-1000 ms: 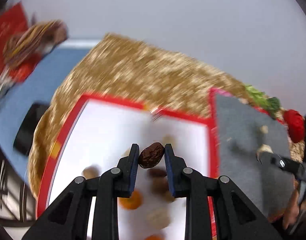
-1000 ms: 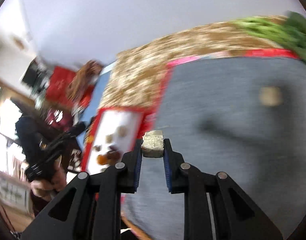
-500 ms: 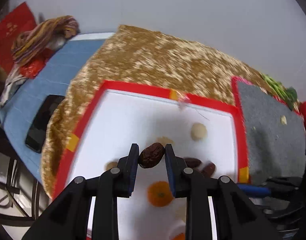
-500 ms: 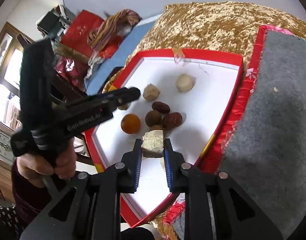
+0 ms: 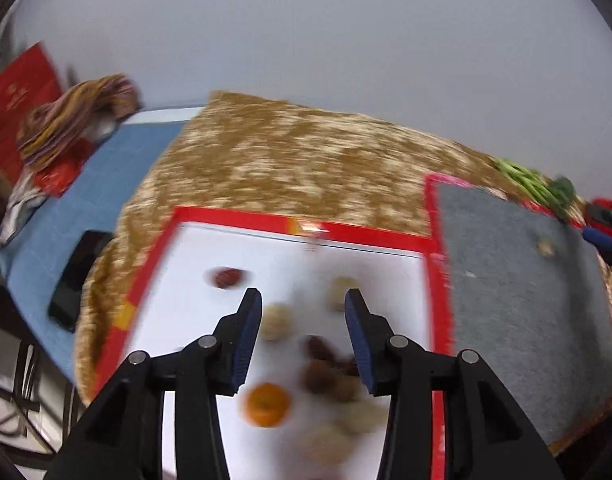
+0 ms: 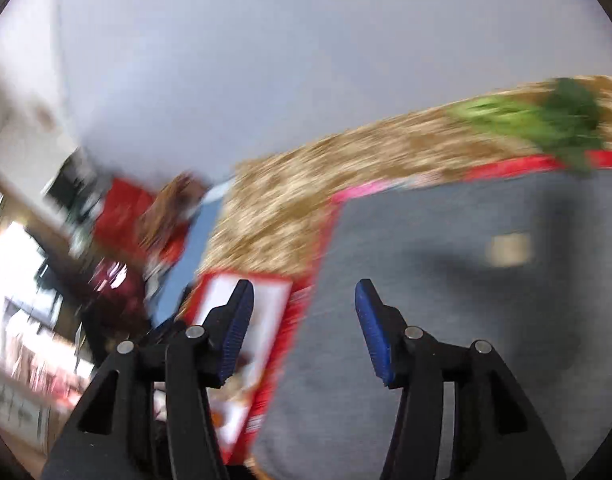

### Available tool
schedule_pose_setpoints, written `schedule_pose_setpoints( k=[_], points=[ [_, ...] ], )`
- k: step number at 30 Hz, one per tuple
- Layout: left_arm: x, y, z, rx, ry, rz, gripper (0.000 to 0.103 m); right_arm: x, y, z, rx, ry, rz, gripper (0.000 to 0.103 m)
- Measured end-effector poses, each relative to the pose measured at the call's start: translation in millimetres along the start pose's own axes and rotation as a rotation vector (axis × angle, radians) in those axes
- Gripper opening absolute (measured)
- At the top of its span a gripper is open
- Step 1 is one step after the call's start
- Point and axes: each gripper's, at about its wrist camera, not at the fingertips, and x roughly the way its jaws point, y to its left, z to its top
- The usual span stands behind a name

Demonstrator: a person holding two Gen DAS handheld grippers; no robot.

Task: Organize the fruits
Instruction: 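Open both tools to release the date and block into the tray, then grasp the last beige block on the mat with the right tool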

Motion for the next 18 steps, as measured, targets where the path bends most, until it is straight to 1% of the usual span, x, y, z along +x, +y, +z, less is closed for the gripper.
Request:
schedule_pose_setpoints(
  k=[2, 3, 4, 6, 9, 11, 13, 15, 18],
  points=[
    [-0.2, -26.9, -1.6, 0.052, 0.0, -0.036, 0.043, -7.7, -24.3, 9.5, 0.048, -0.016, -0.067, 0.054],
    [0.2, -41.8, -3.4, 0.088, 0.003, -0.057, 0.044, -8.3, -37.2, 15.4, 0.07, -0.022, -0.125, 0.054],
    [1.0, -54.6, -5.6, 0.121, 0.007, -0.074, 0.045, -8.6, -46.4, 19.0, 0.079, -0.027, -0.15, 0.054],
    [3.1, -82.6, -12.7, 0.197, 0.026, -0.101, 0.045, -4.2, -59.0, 25.6, 0.094, -0.017, -0.18, 0.054],
    [5.2, -112.5, -22.0, 0.279, 0.048, -0.142, 0.045, 3.9, -63.3, 28.6, 0.085, 0.003, -0.198, 0.054],
    [7.2, -127.2, -24.4, 0.307, 0.06, -0.168, 0.046, 11.1, -61.9, 29.6, 0.068, 0.014, -0.211, 0.054],
    [8.5, -136.8, -22.8, 0.314, 0.069, -0.184, 0.046, 20.3, -56.9, 30.9, 0.048, 0.019, -0.246, 0.054],
    [9.8, -144.9, -15.6, 0.306, 0.057, -0.183, 0.046, 30.3, -55.4, 30.4, 0.029, 0.028, -0.276, 0.054],
    [9.0, -157.0, -6.1, 0.307, 0.019, -0.181, 0.046, 46.0, -53.2, 26.4, 0.0, 0.074, -0.308, 0.054]
  ],
)
